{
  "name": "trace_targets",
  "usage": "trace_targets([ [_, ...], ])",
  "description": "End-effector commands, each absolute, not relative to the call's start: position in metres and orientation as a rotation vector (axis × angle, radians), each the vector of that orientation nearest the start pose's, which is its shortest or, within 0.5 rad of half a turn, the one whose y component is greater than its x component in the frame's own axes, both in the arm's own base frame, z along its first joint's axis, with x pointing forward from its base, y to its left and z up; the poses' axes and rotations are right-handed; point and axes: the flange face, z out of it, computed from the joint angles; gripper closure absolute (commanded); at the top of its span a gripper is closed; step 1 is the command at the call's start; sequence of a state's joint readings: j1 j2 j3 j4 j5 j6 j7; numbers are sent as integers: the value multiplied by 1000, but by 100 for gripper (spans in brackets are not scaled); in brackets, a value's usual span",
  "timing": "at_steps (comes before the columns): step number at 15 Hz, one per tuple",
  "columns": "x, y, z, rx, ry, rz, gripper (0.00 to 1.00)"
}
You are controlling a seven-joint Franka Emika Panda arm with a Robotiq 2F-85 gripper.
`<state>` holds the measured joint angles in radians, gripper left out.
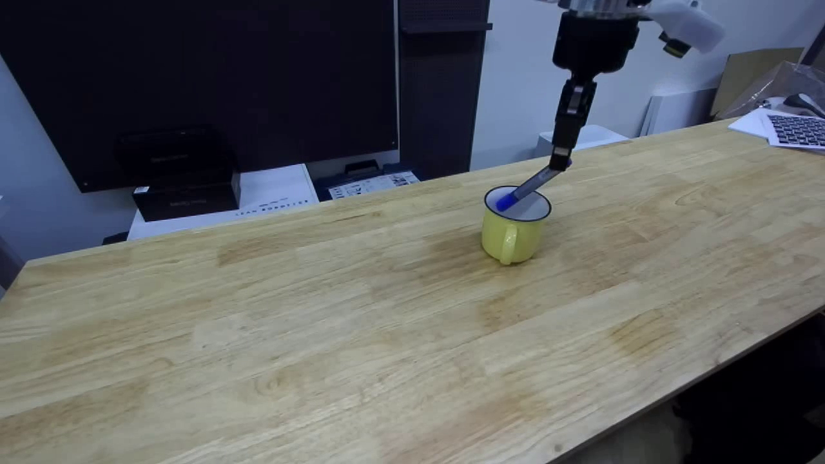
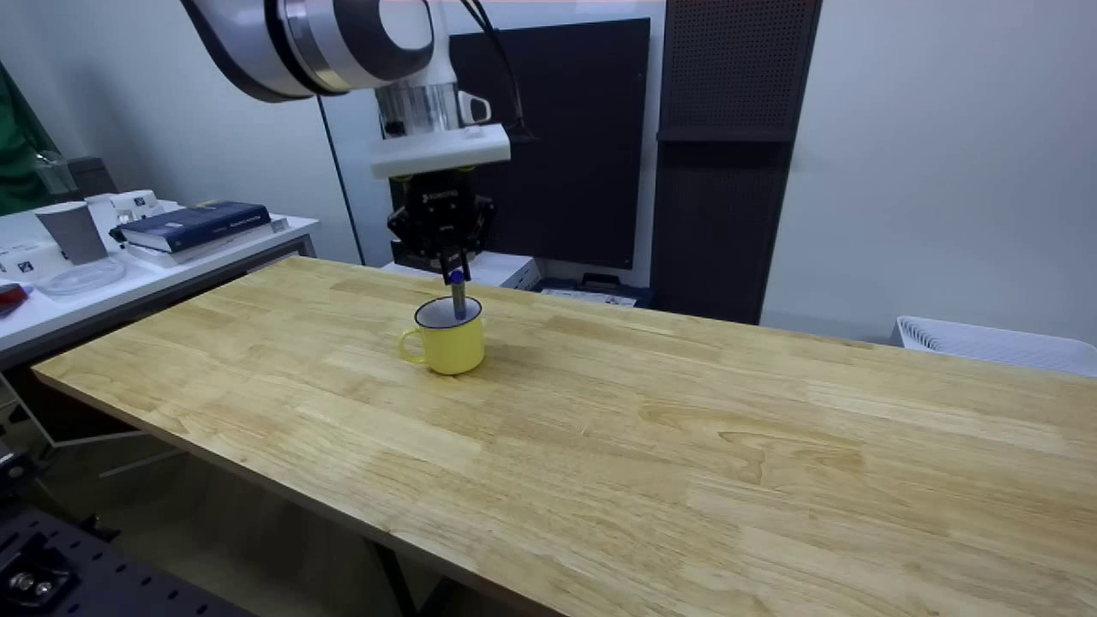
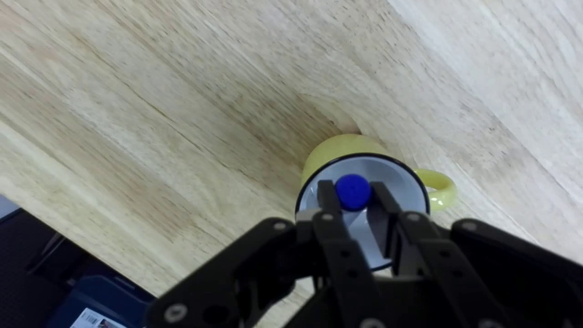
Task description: Take the marker from the yellow cup and place it on the table
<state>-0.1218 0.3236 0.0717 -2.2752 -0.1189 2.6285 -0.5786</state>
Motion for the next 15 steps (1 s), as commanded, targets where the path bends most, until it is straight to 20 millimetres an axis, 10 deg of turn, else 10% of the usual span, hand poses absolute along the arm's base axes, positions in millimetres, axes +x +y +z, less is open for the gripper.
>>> trace_targets([
  [1,519,-27,269,-3049,-901,-71,94],
  [9,476,-64,351,-3268,-718,-355,94],
  [15,455,-105,321,-3425,-548,-345,94],
])
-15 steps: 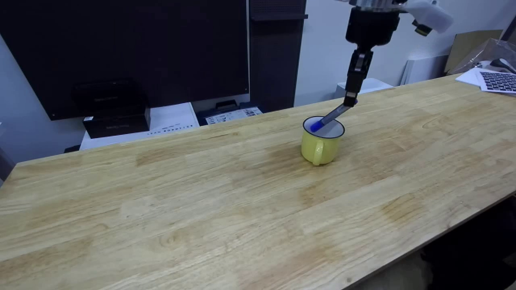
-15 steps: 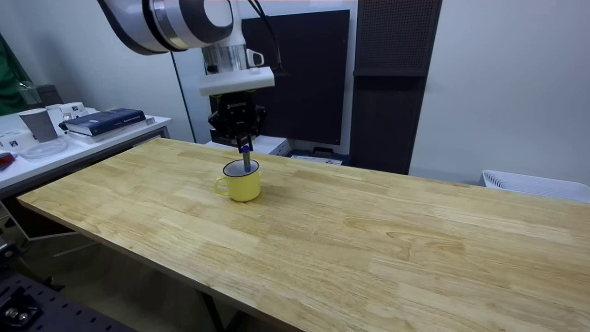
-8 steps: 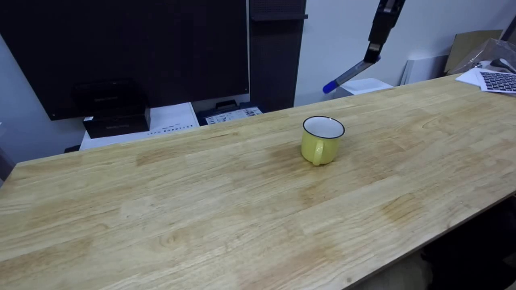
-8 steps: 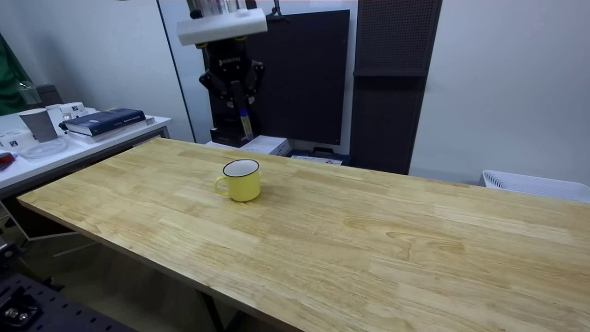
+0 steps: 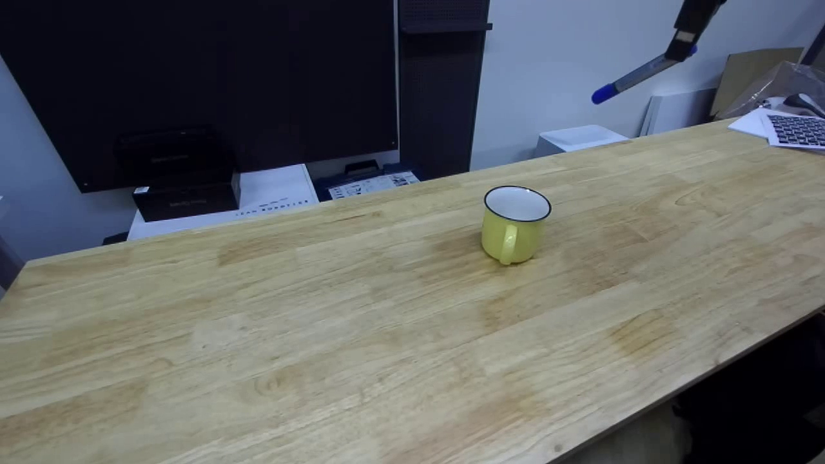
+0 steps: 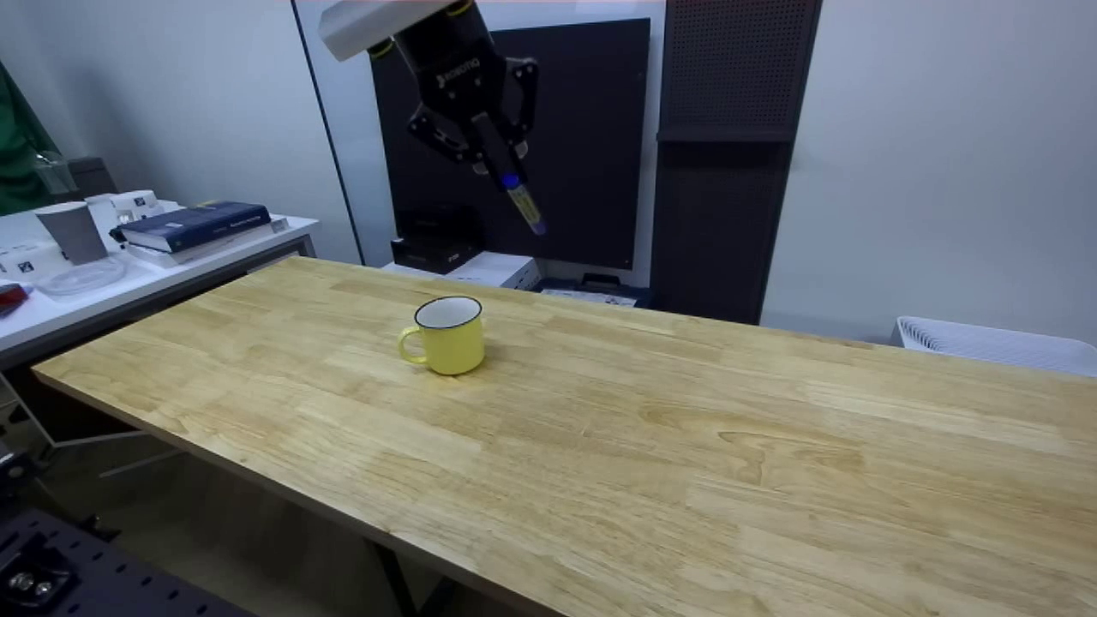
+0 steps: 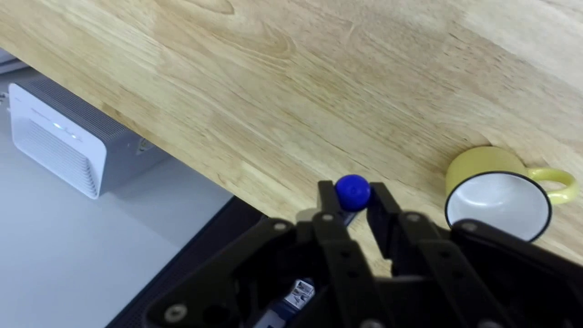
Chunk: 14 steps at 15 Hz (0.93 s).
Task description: Take the marker from the yellow cup and place it on the table
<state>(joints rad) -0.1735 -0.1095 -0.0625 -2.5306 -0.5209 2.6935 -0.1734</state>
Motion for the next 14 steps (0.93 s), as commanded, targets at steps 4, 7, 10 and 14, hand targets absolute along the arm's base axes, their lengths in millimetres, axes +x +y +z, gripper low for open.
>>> trace_targets([
  [4,449,-114,280,-3464,-544,-242,94],
  [7,454,-115,255,-3533,-542,-187,94],
  [10,459,-108,226,-3607,-566,-131,94],
  [14,470,-89,191,-3564,-604,-117,94],
])
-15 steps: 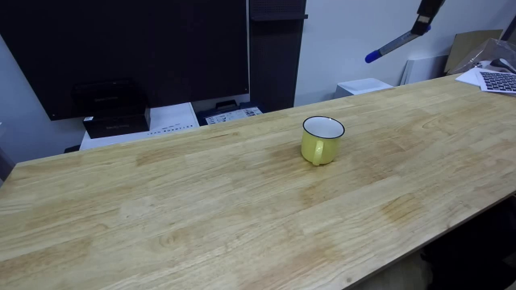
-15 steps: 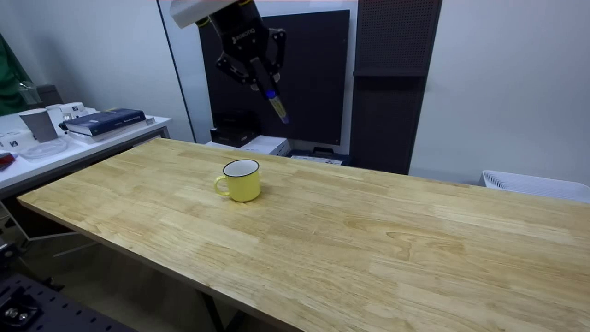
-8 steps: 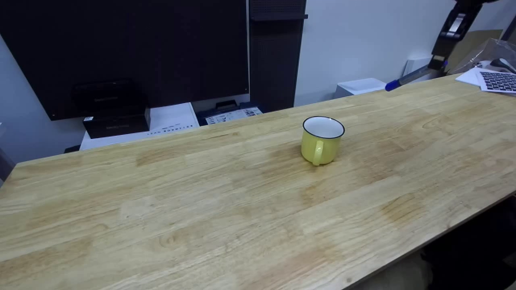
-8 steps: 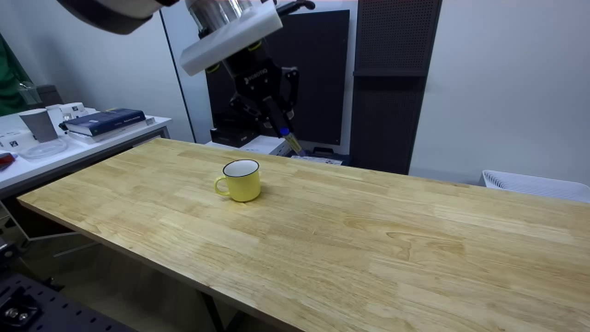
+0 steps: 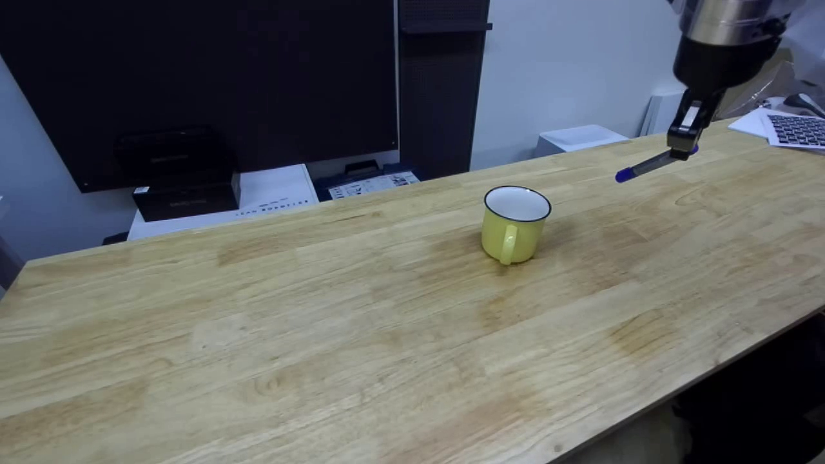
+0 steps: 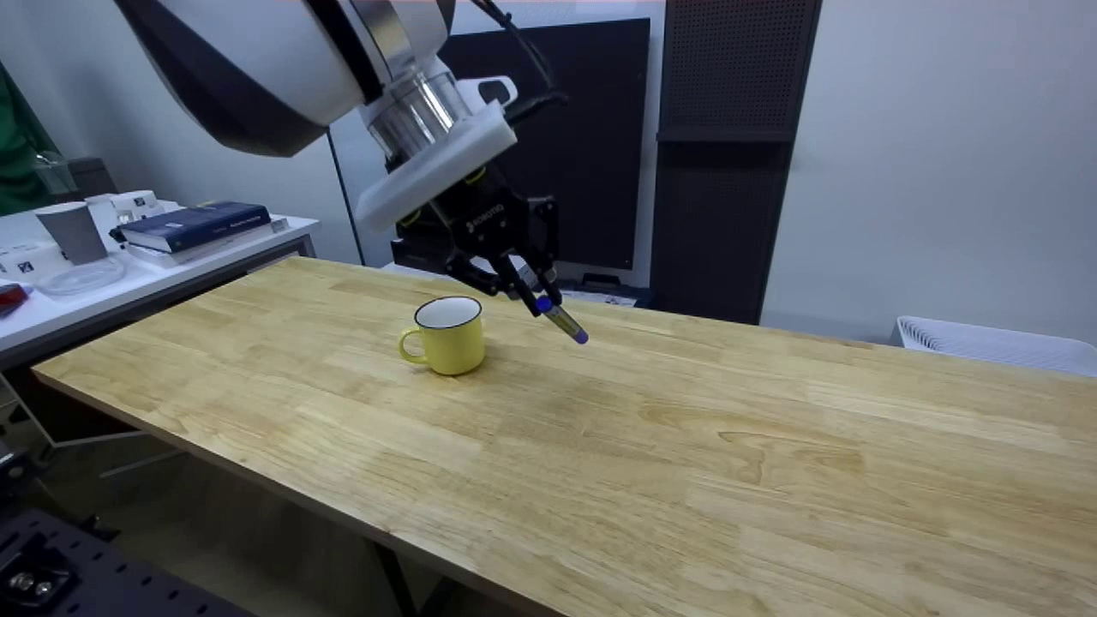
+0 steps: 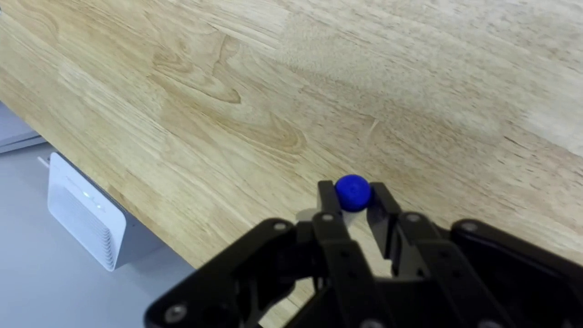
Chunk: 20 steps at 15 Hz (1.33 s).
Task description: Take the marker from the yellow cup and place it on the table
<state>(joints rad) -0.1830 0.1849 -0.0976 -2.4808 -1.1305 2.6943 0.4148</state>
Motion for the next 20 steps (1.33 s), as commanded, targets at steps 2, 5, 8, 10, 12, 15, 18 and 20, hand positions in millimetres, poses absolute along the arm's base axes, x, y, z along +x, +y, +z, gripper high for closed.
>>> trace_targets([
  [2,479,-75,181,-3455,-618,-202,94],
  [5,492,-58,177,-3310,-623,-370,94],
  [8,497,-54,176,-3240,-617,-457,94],
  [10,497,-57,174,-3217,-601,-486,94],
  [12,496,-61,169,-3195,-586,-499,94],
  [15,494,-69,163,-3173,-550,-517,94],
  [18,490,-79,156,-3157,-508,-523,94],
  [20,487,-86,151,-3152,-486,-521,94],
])
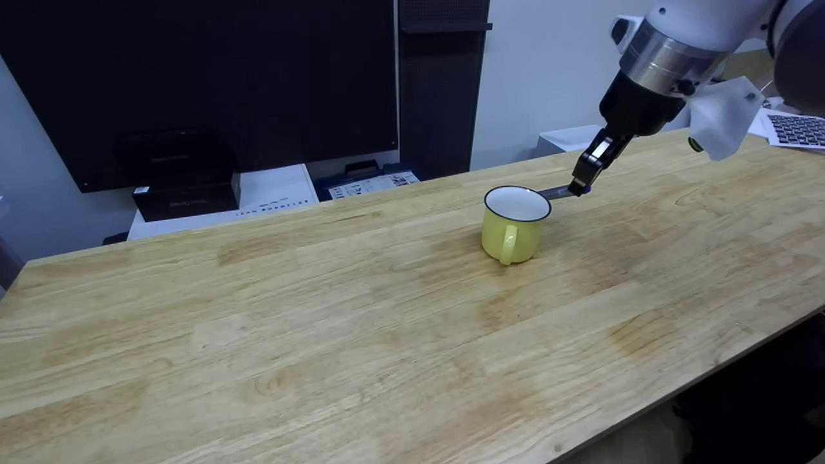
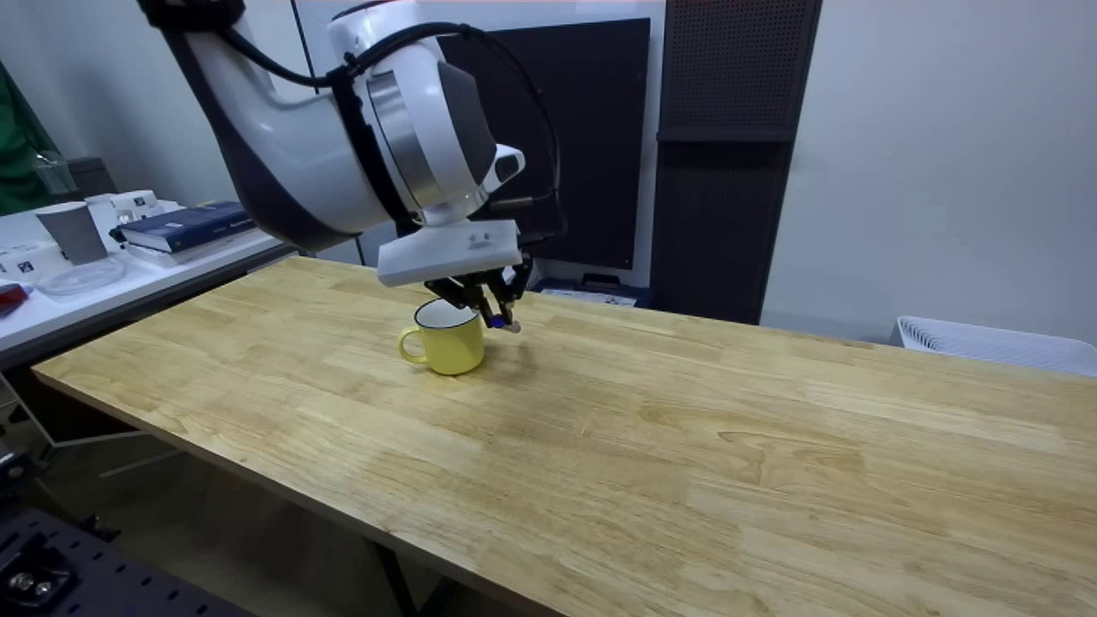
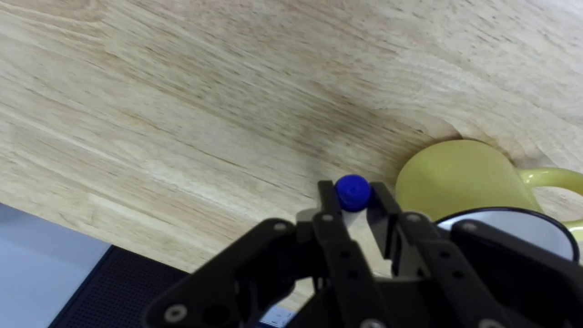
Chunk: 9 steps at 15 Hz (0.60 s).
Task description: Take the marker from the yellow cup and place it on the table
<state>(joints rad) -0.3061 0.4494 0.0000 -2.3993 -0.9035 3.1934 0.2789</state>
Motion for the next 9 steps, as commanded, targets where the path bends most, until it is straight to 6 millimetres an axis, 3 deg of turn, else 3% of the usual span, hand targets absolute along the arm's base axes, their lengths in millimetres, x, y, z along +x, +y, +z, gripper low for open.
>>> trace_targets([
  [1,486,-89,148,-3148,-464,-520,94],
  [7,490,-90,131,-3112,-465,-471,94],
  [8,490,-89,129,-3102,-469,-459,53],
  [9,491,-88,127,-3094,-470,-455,52],
])
